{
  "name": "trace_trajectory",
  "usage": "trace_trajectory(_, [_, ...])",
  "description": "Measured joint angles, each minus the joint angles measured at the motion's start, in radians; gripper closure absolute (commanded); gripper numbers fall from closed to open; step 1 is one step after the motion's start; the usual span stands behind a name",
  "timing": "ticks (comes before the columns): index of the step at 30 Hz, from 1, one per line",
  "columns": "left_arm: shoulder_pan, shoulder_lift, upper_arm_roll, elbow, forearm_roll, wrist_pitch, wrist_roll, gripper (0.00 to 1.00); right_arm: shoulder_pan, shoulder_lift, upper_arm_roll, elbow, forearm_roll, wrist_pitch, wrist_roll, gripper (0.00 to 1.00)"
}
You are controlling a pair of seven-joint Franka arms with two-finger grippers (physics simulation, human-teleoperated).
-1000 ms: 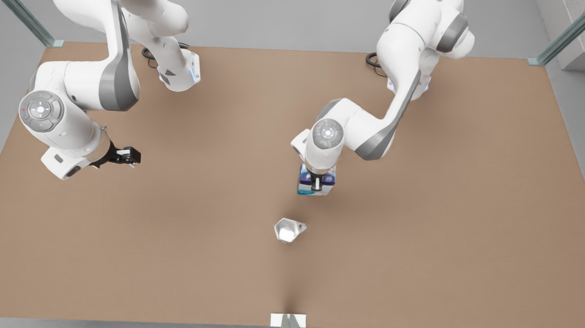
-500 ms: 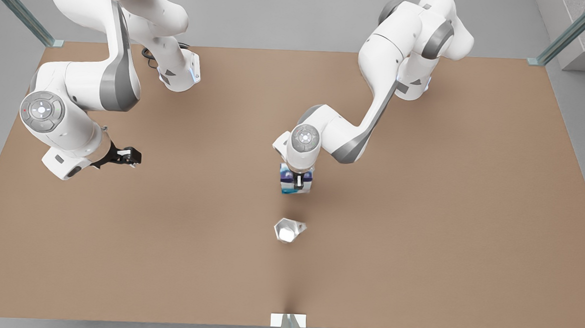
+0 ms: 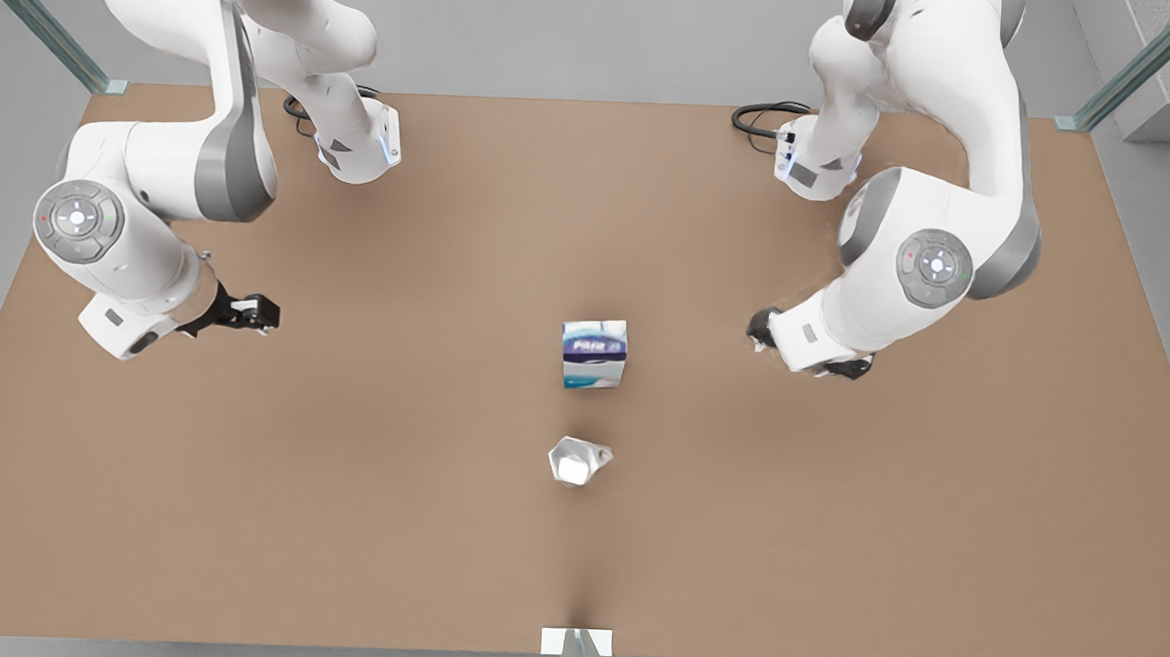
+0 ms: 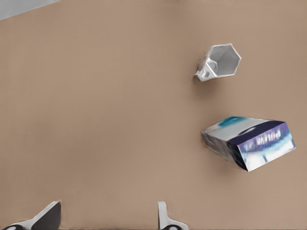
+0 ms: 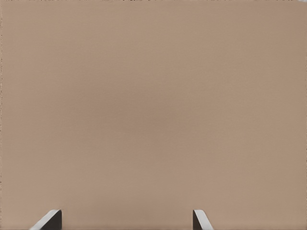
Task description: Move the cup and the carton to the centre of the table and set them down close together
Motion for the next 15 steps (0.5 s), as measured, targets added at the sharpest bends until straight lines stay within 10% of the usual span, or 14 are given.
trace_trajectory(2, [0.085, -0.032, 0.09, 0.002, 0.037, -0.03, -0.029, 0.0, -0.002, 0.0, 0.0, 0.0, 0.0, 0.0, 0.0, 0.0])
trace_trajectory(5, [0.447, -0.078, -0.216, -0.008, 0.132, -0.031, -0.037, 0.0, -0.001, 0.001, 0.0, 0.0, -0.001, 0.0, 0.0, 0.0])
trace_trajectory(15, [0.399, -0.051, -0.348, -0.037, 0.248, -0.057, -0.179, 0.0, 0.003, 0.001, 0.0, 0.0, 0.0, 0.003, 0.0, 0.0])
